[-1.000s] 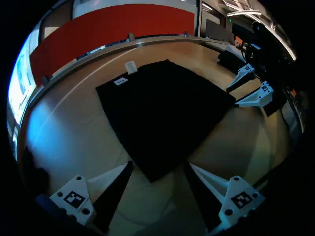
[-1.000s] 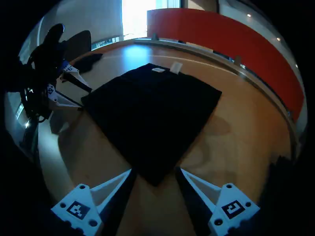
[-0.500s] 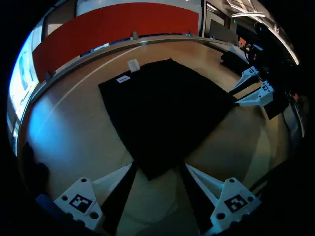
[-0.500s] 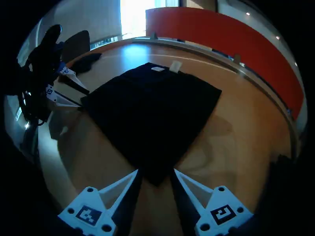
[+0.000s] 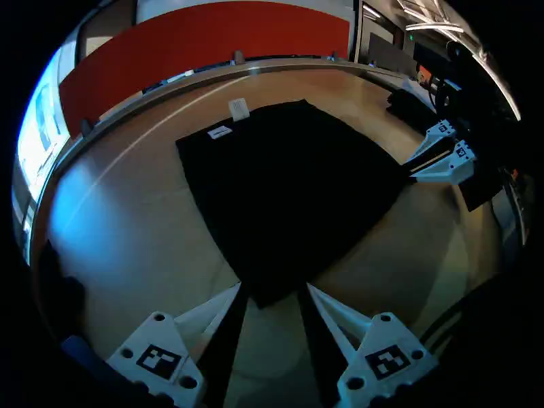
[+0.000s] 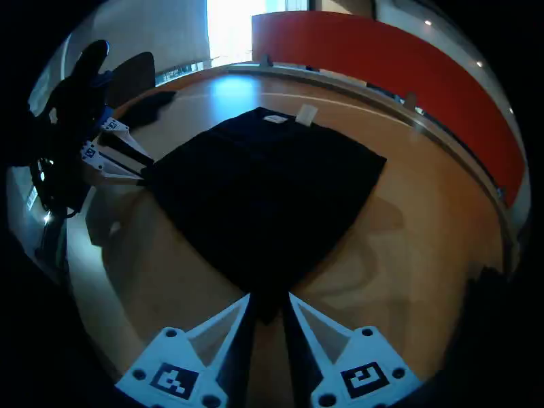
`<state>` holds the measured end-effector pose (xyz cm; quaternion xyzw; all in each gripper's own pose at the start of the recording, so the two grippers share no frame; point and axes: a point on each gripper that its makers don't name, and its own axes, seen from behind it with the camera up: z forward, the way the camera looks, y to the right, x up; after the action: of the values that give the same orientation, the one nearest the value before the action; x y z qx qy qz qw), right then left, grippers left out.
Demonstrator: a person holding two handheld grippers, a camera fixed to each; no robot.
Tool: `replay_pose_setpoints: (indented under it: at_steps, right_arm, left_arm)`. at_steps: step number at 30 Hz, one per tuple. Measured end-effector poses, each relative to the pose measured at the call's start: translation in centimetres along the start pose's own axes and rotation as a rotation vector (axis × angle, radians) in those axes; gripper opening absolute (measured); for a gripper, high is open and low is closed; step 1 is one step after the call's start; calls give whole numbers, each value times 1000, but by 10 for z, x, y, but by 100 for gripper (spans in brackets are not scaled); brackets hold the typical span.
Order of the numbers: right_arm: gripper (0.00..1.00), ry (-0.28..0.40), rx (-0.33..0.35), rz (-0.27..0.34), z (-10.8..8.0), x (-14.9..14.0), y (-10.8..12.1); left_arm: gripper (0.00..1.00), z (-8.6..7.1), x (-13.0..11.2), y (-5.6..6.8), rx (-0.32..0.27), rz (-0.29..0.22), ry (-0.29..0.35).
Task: Fold towel
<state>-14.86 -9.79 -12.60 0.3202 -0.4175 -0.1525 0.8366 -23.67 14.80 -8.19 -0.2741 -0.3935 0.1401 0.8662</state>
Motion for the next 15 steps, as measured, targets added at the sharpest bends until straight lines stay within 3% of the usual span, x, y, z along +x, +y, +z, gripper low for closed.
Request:
replay_pose_setpoints:
  at_steps: [1,3,11,15]
  right_arm:
    - [23,0,3,0,0,0,-1]
    - [22,2,10,1,0,0,-3]
    - [10,31,9,28,-2,12,-5]
    - [10,46,-1,29,-6,19,-2]
  left_arm:
    - [29,0,0,-1,8,-5,-1]
    - [20,-1,1,-4,24,-17,-3]
    - [13,-3,2,-2,23,-46,-8]
    - [12,-5,4,1,10,-54,-10]
